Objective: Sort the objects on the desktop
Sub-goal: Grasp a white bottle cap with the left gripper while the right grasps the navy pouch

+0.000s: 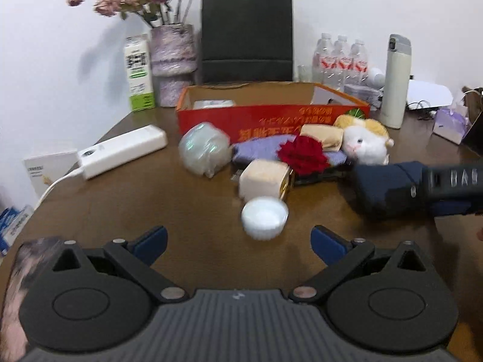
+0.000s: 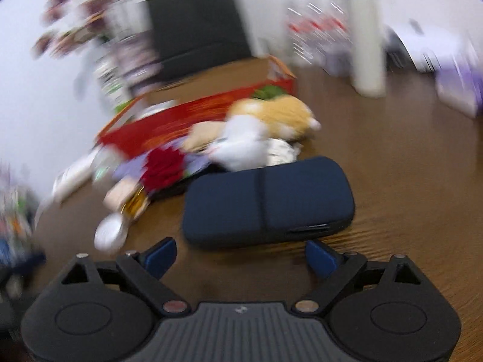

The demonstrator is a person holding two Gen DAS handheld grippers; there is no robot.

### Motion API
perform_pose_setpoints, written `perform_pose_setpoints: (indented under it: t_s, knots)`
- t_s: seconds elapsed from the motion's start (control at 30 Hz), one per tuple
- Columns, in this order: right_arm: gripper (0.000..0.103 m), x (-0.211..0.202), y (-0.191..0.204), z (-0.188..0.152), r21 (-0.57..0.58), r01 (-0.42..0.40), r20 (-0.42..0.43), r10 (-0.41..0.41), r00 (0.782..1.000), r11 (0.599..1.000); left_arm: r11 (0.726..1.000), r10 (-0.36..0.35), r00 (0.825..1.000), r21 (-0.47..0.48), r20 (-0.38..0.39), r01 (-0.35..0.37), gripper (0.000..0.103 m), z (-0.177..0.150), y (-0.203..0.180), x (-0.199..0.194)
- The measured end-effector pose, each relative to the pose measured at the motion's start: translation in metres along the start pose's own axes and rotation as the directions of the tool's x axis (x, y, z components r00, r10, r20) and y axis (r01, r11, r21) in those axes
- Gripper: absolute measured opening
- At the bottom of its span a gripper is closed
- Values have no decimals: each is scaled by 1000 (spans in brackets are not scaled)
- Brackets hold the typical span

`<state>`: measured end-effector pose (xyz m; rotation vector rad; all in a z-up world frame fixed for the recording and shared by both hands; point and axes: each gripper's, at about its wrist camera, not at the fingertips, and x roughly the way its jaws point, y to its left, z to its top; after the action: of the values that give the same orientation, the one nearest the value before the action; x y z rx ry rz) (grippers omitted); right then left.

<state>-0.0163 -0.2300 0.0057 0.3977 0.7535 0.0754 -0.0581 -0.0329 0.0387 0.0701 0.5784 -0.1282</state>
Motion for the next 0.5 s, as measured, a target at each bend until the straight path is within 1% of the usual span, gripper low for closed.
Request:
perform_pose_setpoints:
  t_s: [0.07,0.13,0.17,0.2,0.23,0.27,0.3,0.33,0.37,0.4,0.43,0.47,0.5]
  knots:
    - [100,6,-8,11,136,13,13,-15,1000,991,1000,-19,1000,2,-16,19,102,8,0,13]
    - [100,13,-13,19,229,41,29,-49,998,973,998,-57,998,-2,-34,57,99,14,0,26]
    - [100,16,-14,24,246,69,34,-80,996,967,998,-66,997,-7,-43,66,92,16,-1,31]
    - [100,23,-10,30,223,111,32,-121,992,969,997,-77,995,-12,-63,76,82,17,-2,37]
    - [98,31,-3,34,156,157,29,-163,986,975,997,-78,994,-17,-78,77,76,17,-3,41]
    - [96,37,3,35,92,189,28,-192,981,978,997,-80,992,-21,-96,78,68,17,-3,46]
    - [95,44,8,35,38,210,21,-211,977,977,996,-84,990,-27,-110,81,67,16,-3,48]
    - [93,46,11,32,-11,225,34,-224,974,974,997,-81,992,-25,-100,79,67,14,-3,47]
    - [90,45,13,28,-53,234,46,-232,972,971,997,-77,992,-16,-98,76,64,12,-4,46]
    - [89,44,14,24,-91,236,57,-232,971,967,997,-72,993,-7,-96,72,59,10,-6,43]
    - [87,41,14,19,-129,229,71,-221,973,965,998,-65,994,1,-92,66,56,8,-7,41]
    - [82,37,12,15,-155,216,78,-206,975,964,998,-63,994,9,-90,64,46,6,-8,37]
    - [81,32,9,11,-177,201,84,-189,978,963,997,-70,994,14,-89,71,41,4,-8,33]
